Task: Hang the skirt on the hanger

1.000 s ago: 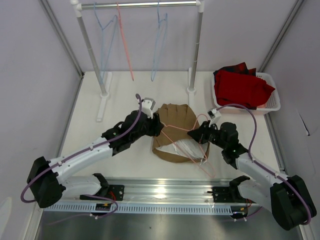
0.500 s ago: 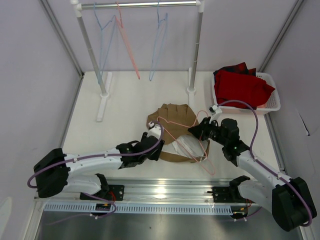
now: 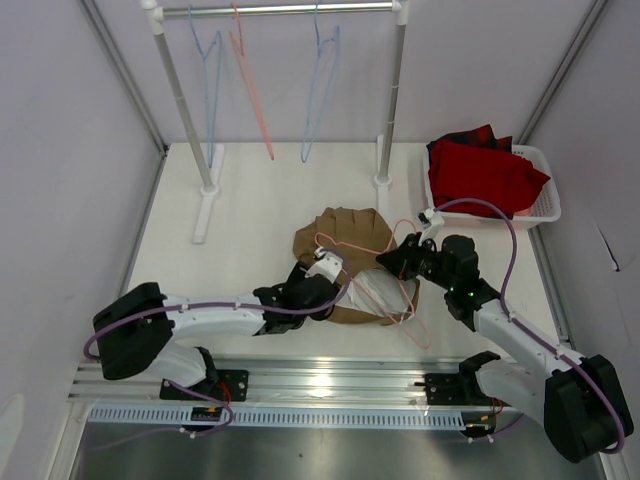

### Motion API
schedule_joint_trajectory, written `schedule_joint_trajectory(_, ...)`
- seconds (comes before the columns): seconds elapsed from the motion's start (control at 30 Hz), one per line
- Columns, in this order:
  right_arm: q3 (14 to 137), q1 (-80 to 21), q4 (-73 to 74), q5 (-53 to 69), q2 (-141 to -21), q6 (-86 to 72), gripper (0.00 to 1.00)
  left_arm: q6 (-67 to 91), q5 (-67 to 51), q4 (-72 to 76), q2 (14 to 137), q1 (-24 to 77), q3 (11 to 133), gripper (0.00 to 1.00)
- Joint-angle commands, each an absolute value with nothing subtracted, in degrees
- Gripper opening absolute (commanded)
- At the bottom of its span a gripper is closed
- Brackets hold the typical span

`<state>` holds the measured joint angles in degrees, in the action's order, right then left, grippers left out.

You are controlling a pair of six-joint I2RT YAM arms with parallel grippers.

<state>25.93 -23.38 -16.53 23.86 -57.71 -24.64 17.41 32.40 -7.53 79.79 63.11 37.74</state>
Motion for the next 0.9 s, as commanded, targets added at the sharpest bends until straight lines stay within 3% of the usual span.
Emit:
schedule_joint_trajectory(0.0,28.6,-22.9,-17.4,23.8,-56.4,-23.7,0.0,14.0,32.9,-2.7,81.1,63.5,39.9,0.72)
schedule_joint_trajectory(0.3,29.4,-23.0,-16.5,24.2,-55.7,-23.9,0.0,11.3,36.9,2.4,86.8,60.9,42.5,0.66)
schedule_joint_trajectory(0.4,30.1,-22.9,-15.6,24.2,-55.0,-23.7,0.0,11.8,33.9,5.0,84.7,57.9,41.3,0.57)
schedule_joint_trajectory(0.6,31.3,-22.9,-14.3,24.3,-54.5,-23.4,0.0,17.4,23.7,5.3,82.4,49.4,41.1,0.06)
schedule_joint_trajectory(0.67,31.6,-22.9,-14.1,24.7,-54.1,-23.3,0.0,19.2,19.4,4.7,81.9,47.3,41.3,0.0)
schedule_joint_trajectory(0.87,31.9,-22.9,-13.5,26.7,-53.4,-23.0,0.0,24.6,5.8,0.4,82.8,40.7,46.2,0.0)
